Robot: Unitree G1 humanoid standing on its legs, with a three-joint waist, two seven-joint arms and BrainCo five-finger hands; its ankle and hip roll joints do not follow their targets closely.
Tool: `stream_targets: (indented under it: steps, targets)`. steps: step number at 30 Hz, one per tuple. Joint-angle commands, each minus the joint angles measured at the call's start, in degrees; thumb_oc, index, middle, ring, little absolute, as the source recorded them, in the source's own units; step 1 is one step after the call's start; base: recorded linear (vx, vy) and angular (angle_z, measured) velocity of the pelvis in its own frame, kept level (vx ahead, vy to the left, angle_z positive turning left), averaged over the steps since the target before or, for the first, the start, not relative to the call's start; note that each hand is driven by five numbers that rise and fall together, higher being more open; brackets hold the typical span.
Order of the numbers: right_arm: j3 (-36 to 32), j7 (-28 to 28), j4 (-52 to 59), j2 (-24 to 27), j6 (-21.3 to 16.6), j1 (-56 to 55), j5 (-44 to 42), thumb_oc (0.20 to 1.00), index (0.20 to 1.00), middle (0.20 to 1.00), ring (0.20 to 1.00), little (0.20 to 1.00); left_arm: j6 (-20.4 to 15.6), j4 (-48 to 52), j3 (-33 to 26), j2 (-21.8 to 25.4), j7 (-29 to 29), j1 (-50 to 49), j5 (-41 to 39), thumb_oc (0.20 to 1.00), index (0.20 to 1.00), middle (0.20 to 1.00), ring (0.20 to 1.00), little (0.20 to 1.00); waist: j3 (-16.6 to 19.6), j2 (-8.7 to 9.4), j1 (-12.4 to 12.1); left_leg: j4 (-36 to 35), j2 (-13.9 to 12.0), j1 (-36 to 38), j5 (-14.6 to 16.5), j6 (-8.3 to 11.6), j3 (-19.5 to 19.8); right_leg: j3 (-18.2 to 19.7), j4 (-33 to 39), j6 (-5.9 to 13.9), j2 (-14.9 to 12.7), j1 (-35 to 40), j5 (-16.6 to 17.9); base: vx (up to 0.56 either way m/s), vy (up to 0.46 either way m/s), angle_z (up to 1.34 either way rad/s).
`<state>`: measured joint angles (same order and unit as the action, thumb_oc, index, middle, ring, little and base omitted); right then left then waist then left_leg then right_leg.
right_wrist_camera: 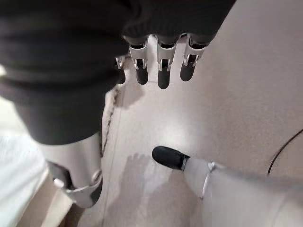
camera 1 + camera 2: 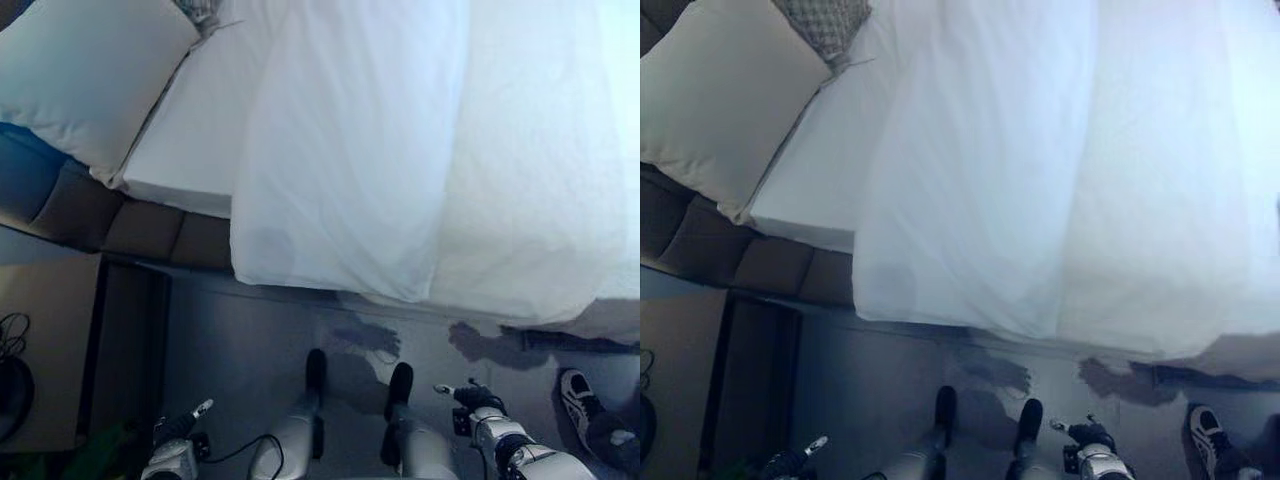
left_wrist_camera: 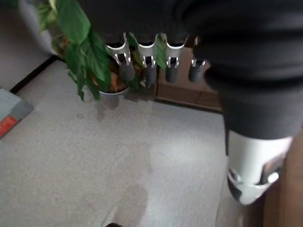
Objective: Make the bed
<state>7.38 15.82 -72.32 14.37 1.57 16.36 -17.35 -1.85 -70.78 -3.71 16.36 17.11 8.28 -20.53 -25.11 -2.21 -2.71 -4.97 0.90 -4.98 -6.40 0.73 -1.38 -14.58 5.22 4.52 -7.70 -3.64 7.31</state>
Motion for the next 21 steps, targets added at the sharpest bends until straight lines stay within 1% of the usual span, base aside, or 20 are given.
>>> stream_targets:
  steps: [1, 2, 3, 4, 5, 6, 7, 8, 10, 13, 15, 17, 18, 21]
  targets:
    - [0.9, 0.4, 2.6, 1.9, -0.6, 0.0, 0.3, 1.0, 1.0, 1.0, 1.0, 1.0, -1.0, -0.2, 2.6, -0.8, -0.4, -0.5, 1.4, 1.0, 1.0, 1.0, 1.0, 1.0, 4.3, -1.95, -0.3, 0.9, 1.8, -1.9, 3.0, 0.93, 0.7, 2.5, -5.2, 2.34, 0.2, -4.1, -4.3, 0.01, -0.066, -0.05]
    - [0.9, 0.4, 2.6, 1.8, -0.5, 0.0, 0.3, 1.0, 1.0, 1.0, 1.0, 1.0, -1.0, -0.2, 2.6, -0.9, -0.4, -0.5, 1.4, 1.0, 1.0, 1.0, 1.0, 1.0, 4.4, -1.93, -0.3, 1.0, 1.8, -2.2, 2.9, 0.92, 0.8, 2.5, -5.1, 2.34, 0.2, -4.3, -4.2, 0.0, -0.091, -0.09]
    - [1.6, 0.3, 10.6, 2.3, -1.9, -0.5, 0.0, 1.0, 1.0, 1.0, 1.0, 1.0, -2.7, 4.8, 1.5, -0.7, -0.2, -0.8, -2.3, 1.0, 1.0, 1.0, 1.0, 1.0, 4.4, -1.89, -0.2, 1.1, 1.4, -1.8, 2.9, 0.99, 0.6, 3.0, -5.5, 2.03, 0.7, -4.2, -4.6, -0.02, -0.086, -0.14]
    - [1.7, 0.0, 16.1, 2.6, -3.0, -1.3, -1.5, 1.0, 1.0, 1.0, 1.0, 1.0, -4.4, 10.9, 1.2, -0.6, 0.1, -1.7, -5.1, 1.0, 1.0, 1.0, 1.0, 1.0, 4.5, -1.76, -0.2, 1.3, 1.2, -2.1, 2.8, 1.01, 0.4, 3.1, -5.6, 1.91, 0.9, -4.6, -4.6, -0.01, -0.087, -0.14]
    - [1.7, 0.0, 16.1, 2.6, -3.0, -1.3, -1.5, 1.0, 1.0, 1.0, 1.0, 1.0, -4.4, 10.9, 1.2, -0.6, 0.1, -1.7, -5.1, 1.0, 1.0, 1.0, 1.0, 1.0, 4.5, -1.76, -0.2, 1.3, 1.2, -2.1, 2.8, 1.01, 0.4, 3.1, -5.6, 1.9, 0.9, -4.6, -4.6, -0.03, -0.09, -0.16]
    - [2.5, -1.7, 24.8, 3.1, -5.3, -2.3, -3.9, 1.0, 1.0, 1.0, 1.0, 1.0, -6.3, 19.4, 1.4, -0.1, -0.8, -2.6, -8.0, 1.0, 1.0, 1.0, 1.0, 1.0, 4.2, -1.46, -0.3, 1.7, 0.9, -2.3, 2.8, 1.05, 0.0, 3.4, -5.9, 1.66, 1.5, -5.0, -4.7, -0.02, -0.062, -0.19]
    - [2.6, -1.7, 24.8, 3.1, -5.3, -2.3, -3.9, 1.0, 1.0, 1.0, 1.0, 1.0, -6.3, 19.4, 1.4, -0.1, -0.8, -2.6, -8.0, 1.0, 1.0, 1.0, 1.0, 1.0, 4.3, -1.46, -0.3, 1.7, 0.9, -2.3, 2.8, 1.05, 0.0, 3.4, -5.9, 1.66, 1.5, -5.0, -4.7, -0.03, -0.129, -0.28]
    - [3.7, -3.9, 31.6, 2.8, -6.6, -1.4, -7.2, 1.0, 1.0, 1.0, 1.0, 1.0, -8.0, 26.0, 1.9, 0.4, -1.8, -2.1, -11.9, 1.0, 1.0, 1.0, 1.0, 1.0, 4.2, -1.05, -0.5, 1.9, 0.6, -2.7, 2.7, 1.07, 0.0, 3.4, -6.0, 1.44, 1.8, -5.4, -4.8, -0.01, -0.094, -0.21]
    - [4.9, -5.8, 37.2, 2.2, -8.2, 0.8, -11.7, 1.0, 1.0, 1.0, 1.0, 1.0, -9.3, 33.3, 3.1, 0.9, -3.0, -0.7, -15.3, 1.0, 1.0, 1.0, 1.0, 1.0, 4.0, -0.64, -0.7, 2.2, 0.4, -3.4, 2.7, 1.13, 0.0, 3.2, -6.0, 1.25, 2.0, -6.0, -4.7, -0.03, -0.096, -0.11]
    - [7.8, -6.8, 42.0, 0.8, -9.9, 6.3, -16.1, 1.0, 1.0, 1.0, 1.0, 1.0, -10.4, 41.1, 5.2, 1.7, -3.9, 3.6, -18.2, 1.0, 1.0, 1.0, 1.0, 1.0, 3.0, -0.01, -1.0, 2.9, 0.1, -5.1, 2.5, 1.23, 0.5, 2.9, -6.1, 1.08, 2.2, -7.4, -4.4, -0.04, -0.07, -0.02]
    - [10.3, -8.2, 44.1, 0.3, -10.4, 12.0, -20.2, 1.0, 1.0, 1.0, 1.0, 1.0, -11.3, 45.0, 6.4, 3.2, -4.9, 7.9, -22.3, 1.0, 1.0, 1.0, 1.0, 1.0, 2.2, 0.66, -1.2, 3.9, 0.1, -7.1, 2.2, 1.36, 0.9, 2.7, -6.2, 0.96, 2.0, -8.9, -4.0, -0.05, -0.051, 0.06]
    - [10.8, -7.7, 45.3, 0.6, -10.7, 12.8, -20.2, 1.0, 1.0, 1.0, 1.0, 1.0, -11.2, 45.8, 6.4, 3.4, -5.1, 9.1, -22.7, 1.0, 1.0, 1.0, 1.0, 1.0, 1.8, 0.87, -1.4, 4.2, 0.0, -7.5, 2.3, 1.39, 1.0, 2.7, -6.3, 0.95, 2.0, -9.1, -4.0, -0.02, -0.034, 0.09]
    - [11.7, -7.7, 45.3, 0.4, -11.5, 17.4, -22.5, 1.0, 1.0, 1.0, 1.0, 1.0, -12.2, 47.1, 7.2, 4.1, -5.6, 13.1, -25.7, 1.0, 1.0, 1.0, 1.0, 1.0, 1.2, 1.33, -1.8, 5.0, 0.0, -9.1, 2.3, 1.46, 1.5, 2.5, -6.3, 0.89, 1.8, -10.0, -3.6, 0.0, -0.028, 0.1]
    - [13.5, -7.5, 43.4, -0.4, -12.5, 25.2, -25.1, 1.0, 1.0, 1.0, 1.0, 1.0, -12.8, 46.9, 9.1, 5.2, -6.5, 19.8, -29.6, 1.0, 1.0, 1.0, 1.0, 1.0, 0.3, 1.67, -2.5, 5.8, 0.1, -11.1, 2.3, 1.57, 1.9, 2.3, -6.0, 0.92, 1.5, -11.1, -3.1, 0.01, -0.005, 0.14]
